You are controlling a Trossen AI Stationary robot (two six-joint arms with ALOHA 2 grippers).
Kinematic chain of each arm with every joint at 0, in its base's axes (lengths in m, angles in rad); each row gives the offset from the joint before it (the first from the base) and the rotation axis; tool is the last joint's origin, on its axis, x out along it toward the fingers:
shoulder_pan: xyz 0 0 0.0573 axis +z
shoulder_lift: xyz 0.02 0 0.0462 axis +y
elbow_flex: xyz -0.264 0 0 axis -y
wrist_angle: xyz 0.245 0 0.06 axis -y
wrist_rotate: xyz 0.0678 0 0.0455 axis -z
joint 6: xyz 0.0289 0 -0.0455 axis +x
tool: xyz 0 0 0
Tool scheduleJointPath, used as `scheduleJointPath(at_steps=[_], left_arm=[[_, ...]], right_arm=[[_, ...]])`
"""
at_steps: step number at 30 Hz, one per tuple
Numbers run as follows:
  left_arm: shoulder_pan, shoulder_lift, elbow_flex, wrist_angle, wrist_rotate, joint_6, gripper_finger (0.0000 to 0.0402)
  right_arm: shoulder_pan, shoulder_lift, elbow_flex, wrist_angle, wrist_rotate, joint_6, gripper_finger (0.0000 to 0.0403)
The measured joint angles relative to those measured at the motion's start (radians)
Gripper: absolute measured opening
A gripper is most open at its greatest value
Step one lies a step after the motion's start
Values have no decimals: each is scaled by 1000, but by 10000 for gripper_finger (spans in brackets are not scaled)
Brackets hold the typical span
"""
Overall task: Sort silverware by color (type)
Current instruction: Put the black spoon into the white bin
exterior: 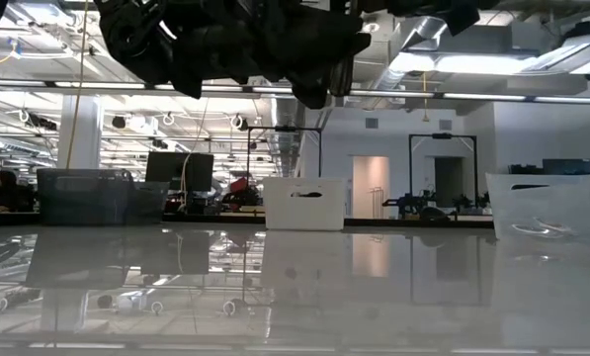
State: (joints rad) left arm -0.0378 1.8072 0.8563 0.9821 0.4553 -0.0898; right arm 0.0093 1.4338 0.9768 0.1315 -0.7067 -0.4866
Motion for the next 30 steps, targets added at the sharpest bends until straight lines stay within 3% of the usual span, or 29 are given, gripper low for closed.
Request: scheduleJointPath(at_steps=[4,9,15,20,24,26,30], left_arm=[[-1,0,0,-3,-3,10,15],[-1,0,-1,-6,5,1,2],[5,-53,-1,-74,-40,-2,0],[44,-182,-1,-283,-125,6,0],[116,-294,-1,-463,-284,-50,0],[180,-335,0,-535,-354,-112,0],[406,-347,73,-833,-348,-297,0]], right_arm=[[-3,0,0,1,1,15,40],[-6,0,0,-3,65,76,73],[-31,-31,0,-61,177,79,155],[-82,-141,1,-253,356,71,232],[-129,-258,2,-469,410,80,264],[-152,-303,2,-569,431,120,268],[-193,-350,1,-670,451,200,269]])
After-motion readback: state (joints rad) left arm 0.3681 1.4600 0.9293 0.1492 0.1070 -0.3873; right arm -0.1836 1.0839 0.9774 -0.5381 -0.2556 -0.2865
